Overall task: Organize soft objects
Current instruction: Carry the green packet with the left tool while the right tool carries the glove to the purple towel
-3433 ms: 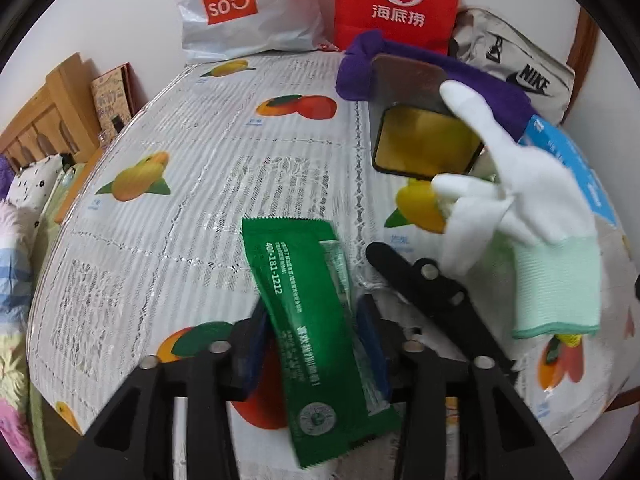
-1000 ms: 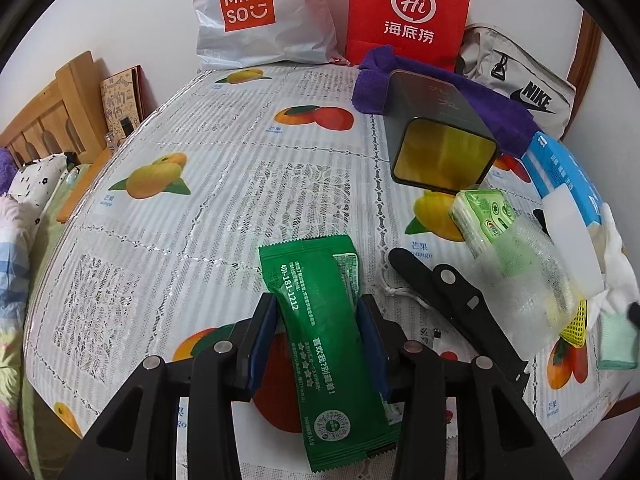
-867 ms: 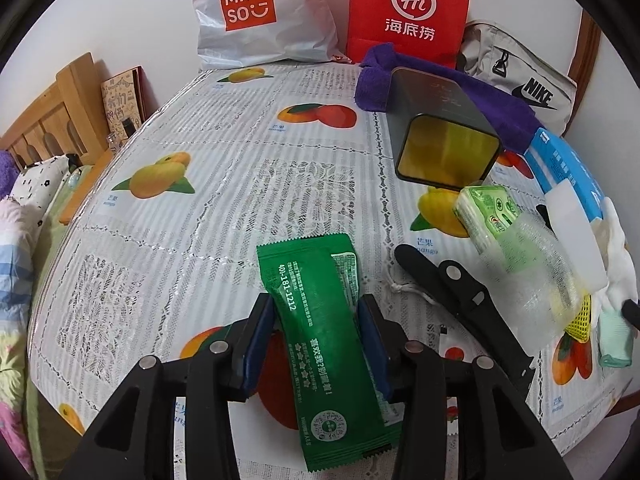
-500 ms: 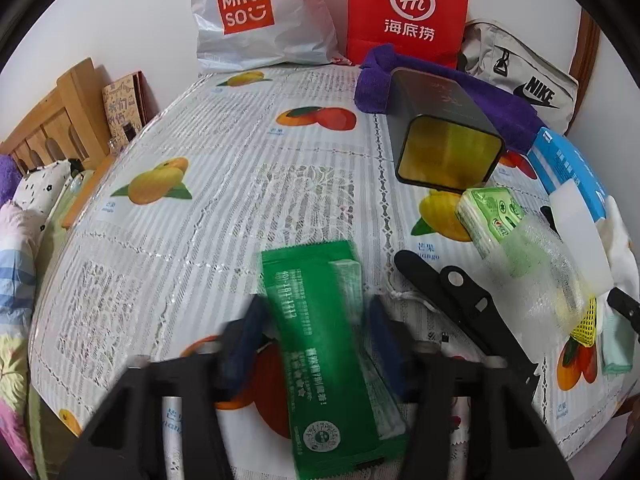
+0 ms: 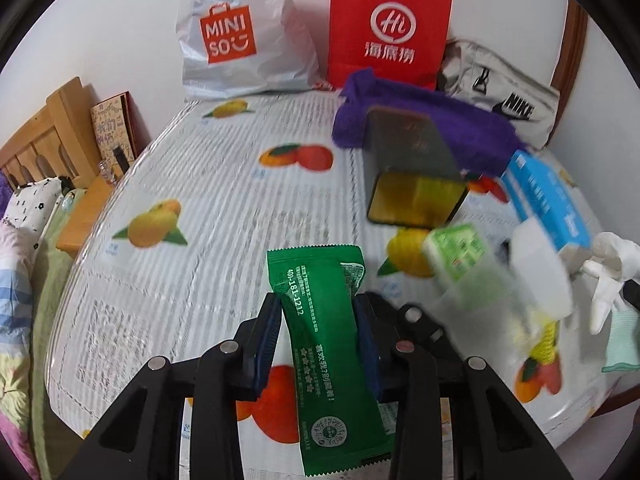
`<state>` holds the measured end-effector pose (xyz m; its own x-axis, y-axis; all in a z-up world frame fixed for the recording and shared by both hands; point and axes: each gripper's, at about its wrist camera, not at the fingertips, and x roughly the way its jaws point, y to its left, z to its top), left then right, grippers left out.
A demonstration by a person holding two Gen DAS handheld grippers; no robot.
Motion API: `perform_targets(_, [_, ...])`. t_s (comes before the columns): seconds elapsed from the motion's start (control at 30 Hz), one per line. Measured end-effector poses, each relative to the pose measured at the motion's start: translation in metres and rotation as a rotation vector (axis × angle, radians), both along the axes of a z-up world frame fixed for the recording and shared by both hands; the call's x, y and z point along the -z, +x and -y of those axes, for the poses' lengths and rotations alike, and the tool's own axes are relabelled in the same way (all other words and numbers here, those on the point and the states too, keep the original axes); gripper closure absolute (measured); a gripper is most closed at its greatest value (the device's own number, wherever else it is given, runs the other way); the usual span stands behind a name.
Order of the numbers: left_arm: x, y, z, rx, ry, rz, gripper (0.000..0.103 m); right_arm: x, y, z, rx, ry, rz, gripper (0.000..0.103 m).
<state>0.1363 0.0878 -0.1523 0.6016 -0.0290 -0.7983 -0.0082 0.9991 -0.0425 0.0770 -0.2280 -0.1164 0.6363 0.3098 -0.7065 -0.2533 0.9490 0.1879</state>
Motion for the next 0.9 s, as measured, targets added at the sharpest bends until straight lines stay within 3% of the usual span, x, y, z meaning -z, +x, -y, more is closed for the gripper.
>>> perform_targets(0.43, [-0.061,0.034,0.015,0.042,-0.042,0.080,0.068,-0.059,0.041,0.010,0.064,-0.060,0.082,0.095])
perform_targets(0.67, [-0.078,0.085,0.029,0.045,-0.018,0.082,0.068,-0.079,0.095,0.018,0.100,-0.065,0.093,0.095])
perform_targets(0.9, [-0.082,0.141,0.036,0.048,-0.016,0.083,0.068,-0.078,0.160,0.027,0.124,-0.038,0.085,0.095])
